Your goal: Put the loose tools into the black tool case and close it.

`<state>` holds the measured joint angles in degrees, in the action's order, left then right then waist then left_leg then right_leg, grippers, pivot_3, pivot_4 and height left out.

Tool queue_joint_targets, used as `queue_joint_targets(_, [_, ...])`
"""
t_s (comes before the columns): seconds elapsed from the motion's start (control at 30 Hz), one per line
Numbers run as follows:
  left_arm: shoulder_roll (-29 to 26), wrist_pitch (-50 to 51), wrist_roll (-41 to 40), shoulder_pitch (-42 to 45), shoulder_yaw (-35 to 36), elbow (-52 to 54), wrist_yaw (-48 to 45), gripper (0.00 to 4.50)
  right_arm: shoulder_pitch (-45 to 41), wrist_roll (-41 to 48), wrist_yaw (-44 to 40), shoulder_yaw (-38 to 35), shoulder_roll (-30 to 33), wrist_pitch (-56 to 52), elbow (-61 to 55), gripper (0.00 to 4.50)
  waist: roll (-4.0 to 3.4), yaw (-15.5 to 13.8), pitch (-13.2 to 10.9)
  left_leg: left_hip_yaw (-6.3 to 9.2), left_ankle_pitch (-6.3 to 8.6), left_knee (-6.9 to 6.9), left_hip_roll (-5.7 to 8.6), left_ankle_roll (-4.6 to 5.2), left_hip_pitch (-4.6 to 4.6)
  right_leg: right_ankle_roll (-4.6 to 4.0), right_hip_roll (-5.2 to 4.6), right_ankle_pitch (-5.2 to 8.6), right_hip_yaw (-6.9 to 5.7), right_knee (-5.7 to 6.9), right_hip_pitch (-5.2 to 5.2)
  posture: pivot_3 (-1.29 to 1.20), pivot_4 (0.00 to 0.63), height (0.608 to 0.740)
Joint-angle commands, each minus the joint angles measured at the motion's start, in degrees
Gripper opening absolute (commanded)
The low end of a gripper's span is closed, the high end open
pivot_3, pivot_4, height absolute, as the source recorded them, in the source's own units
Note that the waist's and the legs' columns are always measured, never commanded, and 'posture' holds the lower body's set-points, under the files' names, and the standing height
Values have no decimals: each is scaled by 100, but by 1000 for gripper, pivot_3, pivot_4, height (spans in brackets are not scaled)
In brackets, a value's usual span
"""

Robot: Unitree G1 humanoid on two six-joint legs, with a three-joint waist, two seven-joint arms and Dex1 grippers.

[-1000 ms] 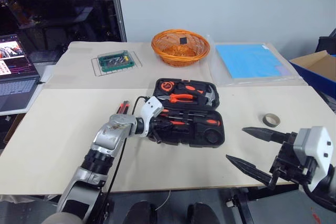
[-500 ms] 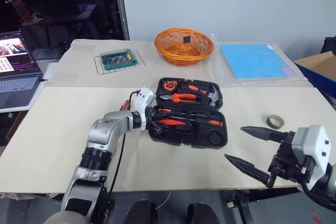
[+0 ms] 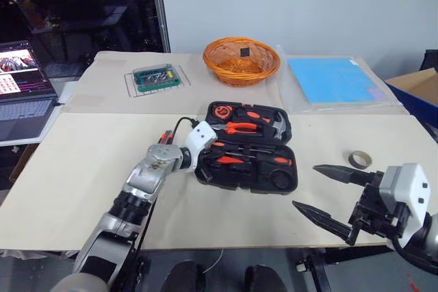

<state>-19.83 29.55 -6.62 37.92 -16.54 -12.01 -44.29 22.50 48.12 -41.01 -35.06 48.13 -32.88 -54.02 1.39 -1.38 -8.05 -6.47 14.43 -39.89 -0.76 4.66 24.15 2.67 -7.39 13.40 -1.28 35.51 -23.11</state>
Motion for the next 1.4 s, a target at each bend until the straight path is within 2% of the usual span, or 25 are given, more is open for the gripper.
queue_joint_targets(0.03, [-51,-157,-4,-102,122,-158,-79,56,-88,77,39,-103,53,62,-103,4500,0,7,0,0,0,0,0,0,0,0,0,0,0,-1,1,0,150,740])
queue_joint_targets(0.13, [47,-169,-978,-221,1318,484,-16,56,-166,87,-10,-54,60,106,-50,4500,2,67,-2,-2,0,4,-1,1,3,2,-1,-1,5,-2,-4,0,150,740])
queue_joint_targets(0.2, [-201,292,-1296,-292,2092,974,362,552,-302,53,-50,93,53,160,23,4500,17,83,-15,0,0,7,-8,-1,12,34,-8,-20,6,0,-15,0,150,740])
queue_joint_targets(0.27, [-442,713,-1284,-452,2506,1318,812,1015,-412,15,-92,218,42,195,104,4500,24,101,-20,3,-3,9,-11,-7,15,32,-7,-19,3,5,-22,0,150,740])
queue_joint_targets(0.37, [-753,1128,-1033,-886,2639,1835,1282,2102,-608,-56,-172,420,39,251,256,4500,17,83,-16,4,-3,16,-6,-8,8,32,1,-19,-3,3,-15,0,150,740])
queue_joint_targets(0.53, [-725,2243,-897,-1567,2523,2533,2056,3873,-1014,-142,-378,738,96,331,550,4500,23,-20,-20,10,7,9,5,5,4,58,-1,-35,-35,-37,-3,0,150,740])
queue_joint_targets(0.67, [-542,2840,-815,-1732,2365,2557,2464,3873,-1187,-196,-533,762,153,365,662,4500,32,-85,-25,10,30,7,7,-36,9,59,-4,-42,-38,-43,-4,0,150,740])
queue_joint_targets(0.77, [-483,2758,-759,-1823,2304,2520,2593,3098,-1216,-186,-586,717,180,364,687,4500,30,-80,-24,10,27,13,4,-44,6,52,-3,-42,-35,-42,-5,0,150,740])
queue_joint_targets(0.8, [-464,2662,-747,-1872,2292,2521,2614,2610,-1209,-182,-597,694,184,363,685,4500,29,-80,-24,9,25,17,3,-47,7,47,-4,-42,-31,-40,-2,0,150,740])
queue_joint_targets(0.87, [-418,2462,-814,-1952,2351,2553,2562,1969,-1168,-187,-614,651,176,367,665,4500,27,-78,-22,9,22,20,2,-51,7,43,-5,-42,-28,-39,-2,0,150,740])
queue_joint_targets(0.9, [-410,2332,-873,-1983,2400,2577,2499,1788,-1147,-191,-618,636,166,369,649,4500,27,-77,-22,9,22,20,0,-52,7,42,-11,-42,-26,-40,-3,0,150,740])
queue_joint_targets(0.93, [-441,2110,-993,-2007,2456,2643,2297,1789,-1123,-200,-612,620,150,372,628,4500,27,-77,-22,10,23,20,0,-52,7,41,-15,-42,-26,-40,-4,0,150,740])
queue_joint_targets(1.0, [-525,1664,-1327,-1999,2576,2772,1749,1789,-1070,-206,-595,584,116,379,585,4500,27,-80,-23,10,25,20,0,-52,7,40,-25,-43,-26,-43,-7,0,150,740])
queue_joint_targets(1.07, [-820,1392,-1855,-1860,2564,2839,691,1789,-955,-189,-623,483,77,411,532,4500,28,-89,-23,10,26,19,1,-56,12,35,-32,-40,-31,-44,-17,0,150,740])
queue_joint_targets(1.13, [-1310,1207,-2158,-1575,2182,2719,-557,1789,-807,-133,-697,288,30,450,499,4500,28,-88,-23,10,26,19,0,-62,14,26,-38,-35,-38,-44,-21,0,150,740])
queue_joint_targets(1.23, [-1839,401,-1821,-719,1045,2037,-2349,1789,-442,-67,-951,-218,-20,537,460,4500,14,-130,-24,9,24,18,2,-67,16,0,-34,-21,-58,-44,-19,0,150,740])
queue_joint_targets(1.33, [-1776,-715,-1044,172,-30,1031,-3354,1789,-89,59,-1183,-759,-32,517,447,4500,-5,-152,-14,0,33,9,12,-48,11,-1,-19,-23,-81,-55,1,0,150,740])
queue_joint_targets(1.4, [-1574,-1122,-845,544,-350,511,-3714,1789,86,80,-1295,-978,-39,522,435,4500,-5,-125,-13,-9,23,7,13,-4,15,3,-19,-25,-76,-54,17,0,150,740])
